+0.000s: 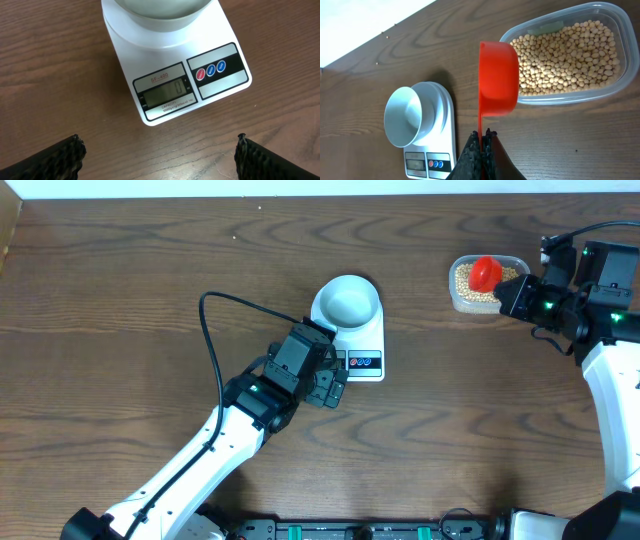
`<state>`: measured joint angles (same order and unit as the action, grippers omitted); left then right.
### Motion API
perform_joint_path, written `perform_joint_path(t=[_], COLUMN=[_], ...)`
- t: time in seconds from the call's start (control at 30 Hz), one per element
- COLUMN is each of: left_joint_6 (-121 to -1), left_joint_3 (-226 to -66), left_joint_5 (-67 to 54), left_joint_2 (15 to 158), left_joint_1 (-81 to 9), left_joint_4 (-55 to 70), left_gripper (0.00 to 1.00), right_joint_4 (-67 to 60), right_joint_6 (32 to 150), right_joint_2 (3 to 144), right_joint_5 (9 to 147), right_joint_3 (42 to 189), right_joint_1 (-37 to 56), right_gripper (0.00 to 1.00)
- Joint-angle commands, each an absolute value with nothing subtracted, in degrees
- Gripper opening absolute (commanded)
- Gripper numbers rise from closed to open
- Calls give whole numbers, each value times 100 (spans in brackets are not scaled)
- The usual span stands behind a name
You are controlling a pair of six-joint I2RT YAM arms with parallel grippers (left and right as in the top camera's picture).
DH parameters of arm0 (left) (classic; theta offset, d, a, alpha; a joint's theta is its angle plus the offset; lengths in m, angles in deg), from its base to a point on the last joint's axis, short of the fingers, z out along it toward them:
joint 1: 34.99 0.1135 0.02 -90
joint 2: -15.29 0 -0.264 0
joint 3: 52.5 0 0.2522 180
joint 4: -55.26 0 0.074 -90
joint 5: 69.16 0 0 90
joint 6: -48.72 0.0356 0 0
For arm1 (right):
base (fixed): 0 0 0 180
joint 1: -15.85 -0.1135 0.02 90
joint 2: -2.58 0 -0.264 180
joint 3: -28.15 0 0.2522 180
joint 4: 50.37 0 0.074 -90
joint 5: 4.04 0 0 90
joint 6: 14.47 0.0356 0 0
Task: Scoop item into bowl and weigh 50g on scale
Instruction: 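Lower the red scoop with the right gripper into the chickpea tub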
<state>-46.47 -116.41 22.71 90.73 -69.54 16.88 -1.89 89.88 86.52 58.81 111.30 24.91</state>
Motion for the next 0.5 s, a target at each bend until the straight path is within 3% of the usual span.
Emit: perform_joint_path(t=[0.0,0.47], left_joint_6=[-4653,-4653], left_joint_3=[-11582,-11582], left_joint_5=[2323,2323], left_joint_2=[9091,9089], left_joint_1=[-6925,-6925], left_joint_4=[1693,1693], left_gripper=[98,98], right_joint_4=[-174,12], right_joint_6=[8872,8769], right_joint_2=[8606,8606], right_joint_5=[5867,5885], right_joint_3=[11235,11237], right_joint_1=[2438,2438], right_gripper=[1,1])
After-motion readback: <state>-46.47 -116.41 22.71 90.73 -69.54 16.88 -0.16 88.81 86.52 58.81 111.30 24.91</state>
